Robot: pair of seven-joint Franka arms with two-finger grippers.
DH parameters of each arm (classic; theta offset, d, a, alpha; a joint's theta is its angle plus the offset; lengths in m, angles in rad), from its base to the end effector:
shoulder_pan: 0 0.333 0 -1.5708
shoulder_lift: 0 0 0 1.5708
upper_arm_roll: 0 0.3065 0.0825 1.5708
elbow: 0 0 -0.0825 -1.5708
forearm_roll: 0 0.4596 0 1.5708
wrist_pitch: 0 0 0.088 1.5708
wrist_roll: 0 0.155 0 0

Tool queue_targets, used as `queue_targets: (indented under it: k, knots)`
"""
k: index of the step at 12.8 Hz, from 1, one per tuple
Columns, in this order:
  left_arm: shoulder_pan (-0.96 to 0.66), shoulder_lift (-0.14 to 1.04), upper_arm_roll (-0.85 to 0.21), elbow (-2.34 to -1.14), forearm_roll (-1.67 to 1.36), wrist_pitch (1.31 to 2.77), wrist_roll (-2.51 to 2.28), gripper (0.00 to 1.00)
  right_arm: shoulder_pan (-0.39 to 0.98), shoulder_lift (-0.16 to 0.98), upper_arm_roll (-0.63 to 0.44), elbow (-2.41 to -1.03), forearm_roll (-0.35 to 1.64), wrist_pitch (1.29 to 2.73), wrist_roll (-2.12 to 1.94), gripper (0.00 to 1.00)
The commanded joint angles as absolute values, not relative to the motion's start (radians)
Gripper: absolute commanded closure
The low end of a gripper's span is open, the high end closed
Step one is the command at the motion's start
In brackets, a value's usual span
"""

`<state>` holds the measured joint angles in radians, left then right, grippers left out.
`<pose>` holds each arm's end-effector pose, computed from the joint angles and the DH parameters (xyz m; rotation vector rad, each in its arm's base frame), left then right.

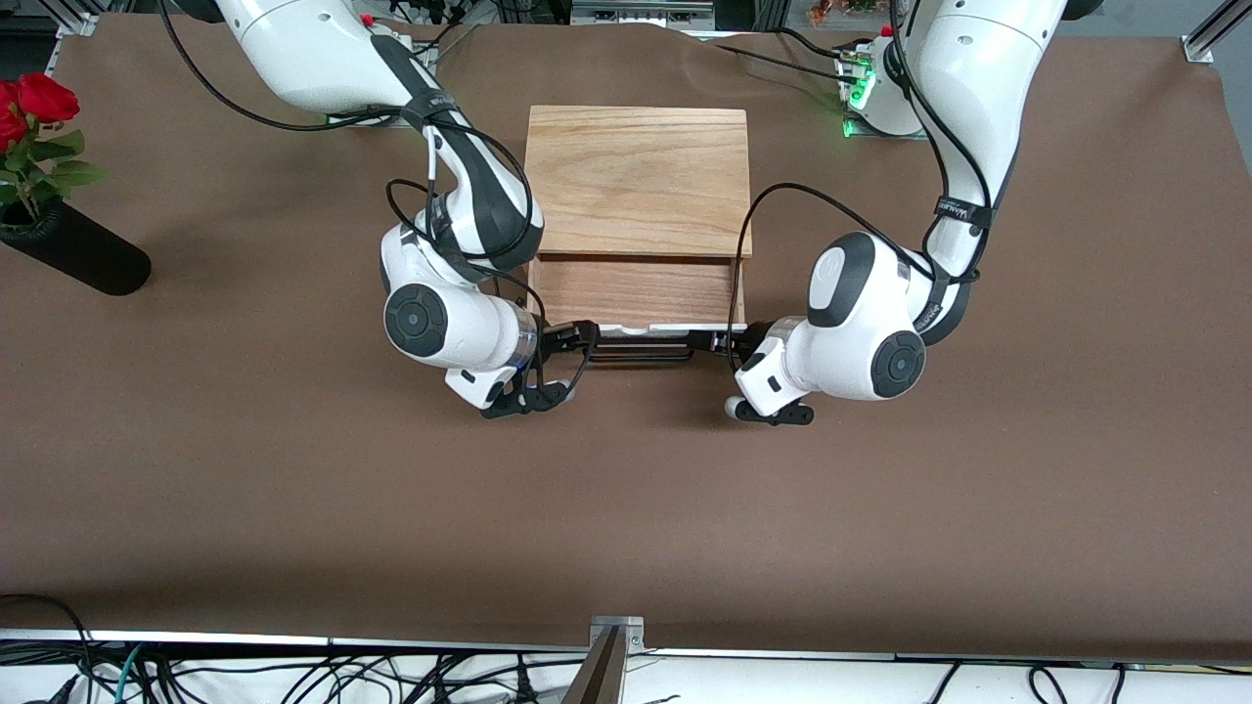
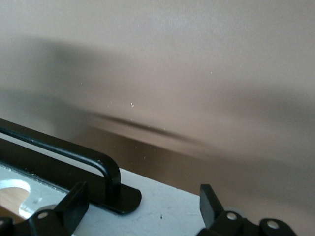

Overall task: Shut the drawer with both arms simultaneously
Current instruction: 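Move the left gripper and the right gripper toward the drawer front, then push the white drawer front into the cabinet with both grippers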

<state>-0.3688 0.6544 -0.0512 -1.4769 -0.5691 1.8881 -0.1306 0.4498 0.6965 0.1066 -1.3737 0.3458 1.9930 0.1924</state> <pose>0.6545 -0.3590 0.1984 2.6326 -0.0429 -0.5108 0.6519 0.4342 0.2166 -2.7892 -0.2606 0.2945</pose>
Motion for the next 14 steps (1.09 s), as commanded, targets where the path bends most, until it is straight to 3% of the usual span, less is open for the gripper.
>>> queue_targets:
  k: [1, 14]
  knots:
    - [-0.370, 0.640, -0.066, -1.489, -0.578, 1.795, -0.156, 0.00, 0.443, 0.701, 0.117, -1.358, 0.391, 1.930, 0.199, 0.00]
    - [-0.364, 0.635, -0.066, -1.552, -0.572, 1.588, -0.156, 0.00, 0.445, 0.710, 0.129, -1.364, 0.419, 1.660, 0.199, 0.00]
